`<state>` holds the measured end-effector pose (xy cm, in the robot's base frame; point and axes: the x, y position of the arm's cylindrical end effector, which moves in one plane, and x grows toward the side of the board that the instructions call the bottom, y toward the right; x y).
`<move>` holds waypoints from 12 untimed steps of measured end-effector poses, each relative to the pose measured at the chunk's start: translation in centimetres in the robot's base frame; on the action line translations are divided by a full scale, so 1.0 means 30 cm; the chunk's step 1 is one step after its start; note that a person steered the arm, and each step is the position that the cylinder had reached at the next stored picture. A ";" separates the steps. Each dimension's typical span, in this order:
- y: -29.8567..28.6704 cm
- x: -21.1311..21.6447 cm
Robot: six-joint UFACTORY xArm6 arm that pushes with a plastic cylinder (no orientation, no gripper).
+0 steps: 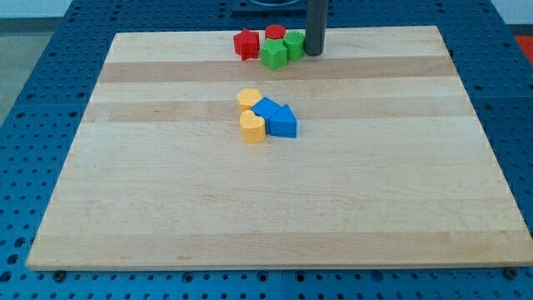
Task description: Separate the red circle from the green blocks
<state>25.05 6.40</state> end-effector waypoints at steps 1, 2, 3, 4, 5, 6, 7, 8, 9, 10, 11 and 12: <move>0.000 0.000; -0.009 -0.001; -0.004 -0.010; 0.034 -0.023; 0.037 -0.018; 0.044 -0.060; 0.045 -0.152; -0.021 -0.191; -0.059 -0.167; -0.041 -0.066; -0.009 0.050; -0.009 0.005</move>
<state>25.21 6.14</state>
